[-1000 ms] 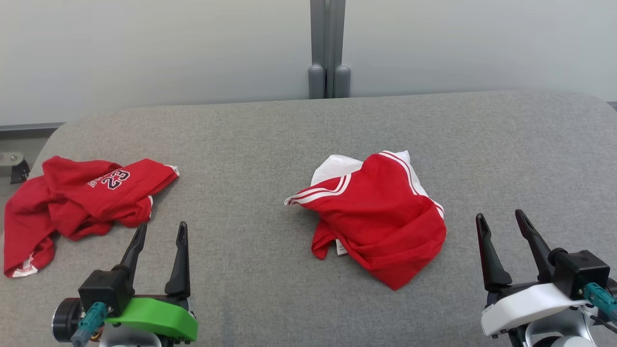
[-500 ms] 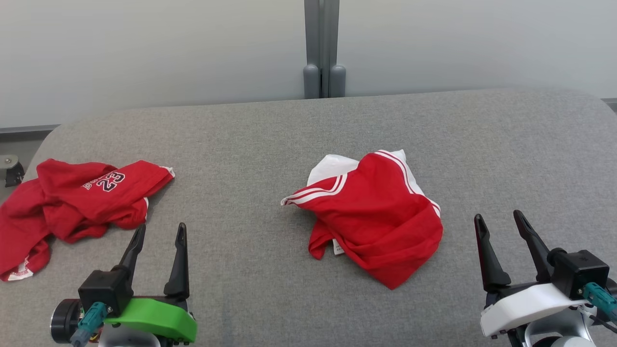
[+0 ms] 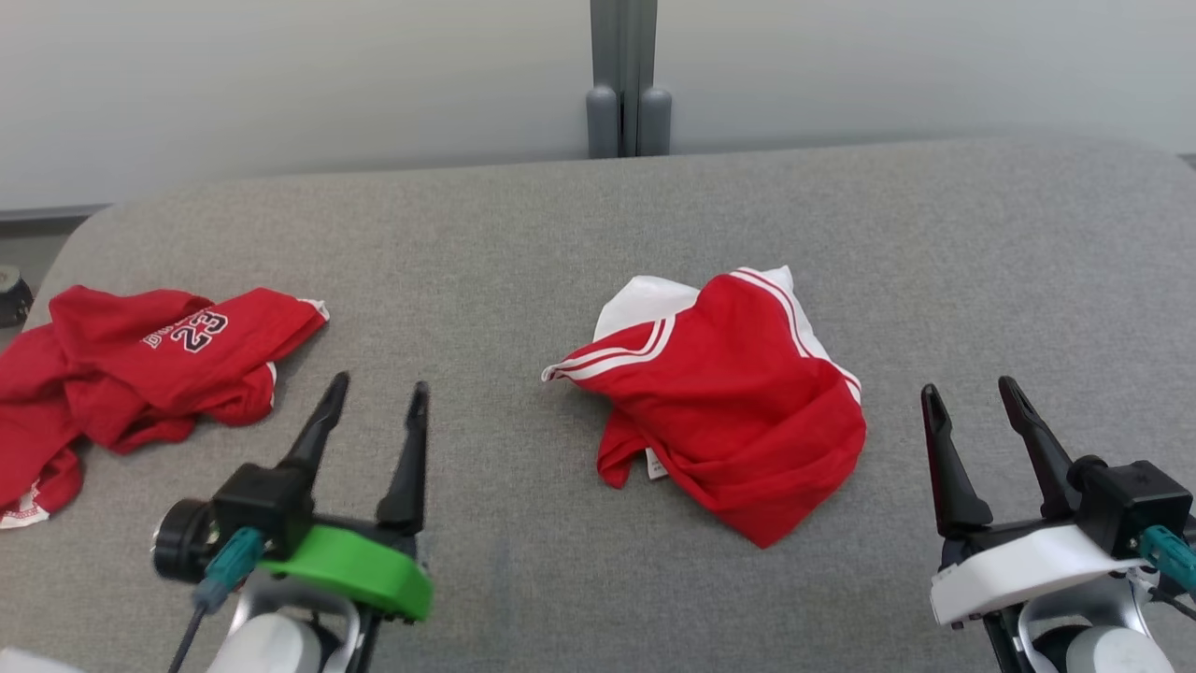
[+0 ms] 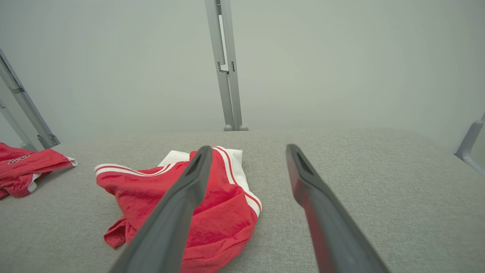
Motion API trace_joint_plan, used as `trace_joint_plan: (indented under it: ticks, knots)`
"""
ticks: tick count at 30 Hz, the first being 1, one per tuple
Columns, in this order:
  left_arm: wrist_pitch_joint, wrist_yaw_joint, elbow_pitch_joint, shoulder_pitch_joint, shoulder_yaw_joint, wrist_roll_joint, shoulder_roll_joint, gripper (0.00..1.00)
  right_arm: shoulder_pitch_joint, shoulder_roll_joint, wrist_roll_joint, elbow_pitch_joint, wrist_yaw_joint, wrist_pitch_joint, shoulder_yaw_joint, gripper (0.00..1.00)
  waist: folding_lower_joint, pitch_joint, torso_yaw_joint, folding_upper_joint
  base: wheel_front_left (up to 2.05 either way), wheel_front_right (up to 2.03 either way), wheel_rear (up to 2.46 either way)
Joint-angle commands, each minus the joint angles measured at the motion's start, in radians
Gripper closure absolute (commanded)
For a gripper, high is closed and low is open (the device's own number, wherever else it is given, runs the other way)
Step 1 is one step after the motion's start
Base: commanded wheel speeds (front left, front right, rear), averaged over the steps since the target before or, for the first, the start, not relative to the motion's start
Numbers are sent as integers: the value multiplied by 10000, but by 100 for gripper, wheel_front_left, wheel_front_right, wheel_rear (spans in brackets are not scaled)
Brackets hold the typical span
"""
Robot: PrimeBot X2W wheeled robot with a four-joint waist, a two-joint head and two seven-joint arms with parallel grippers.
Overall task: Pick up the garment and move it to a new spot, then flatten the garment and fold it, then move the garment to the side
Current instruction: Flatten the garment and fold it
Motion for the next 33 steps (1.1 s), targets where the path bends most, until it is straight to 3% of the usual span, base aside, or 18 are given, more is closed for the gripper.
trace_joint_plan:
  ticks: [1, 10, 17, 19, 23, 26, 29, 33]
  knots:
    - [139, -202, 70, -412, -245, 155, -148, 0, -251, -15, 18, -87, 1, -31, 35, 0, 0, 624, -55, 0, 0, 0, 0]
    - [1386, -1728, 2279, -2170, -2284, 293, -1418, 0, -977, -16, -14, 48, 1, -183, 339, 0, 0, 1994, -643, 0, 0, 0, 0]
    - [1293, -2105, 4538, -2966, -2517, 107, -2005, 0, -1300, -16, 89, 235, 1, -388, 332, 0, 0, 2442, -1004, 0, 0, 0, 0]
    - [934, -2127, 5020, -3156, -2354, 8, -2082, 100, -1310, -15, 94, 283, 1, -426, 296, 0, 0, 2483, -1025, 0, 0, 0, 0]
    - [-69, -2154, 5532, -3494, -1971, -103, -2037, 100, -1326, -16, 126, 377, 1, -504, 202, 0, 0, 2466, -969, 0, 0, 0, 0]
    - [-599, -1914, 5259, -3620, -1536, -140, -1786, 100, -1329, -16, 130, 450, 1, -535, 101, 0, 0, 2355, -814, 0, 0, 0, 0]
    - [-851, -1516, 4358, -3673, -984, 12, -1400, 100, -1310, -15, 159, 490, 1, -577, 56, 0, 0, 2203, -617, 0, 0, 0, 0]
    - [-956, -766, 2153, -3365, -98, 358, -629, 100, -1240, -16, 192, 534, 1, -587, -11, 0, 0, 1973, -318, 0, 0, 0, 0]
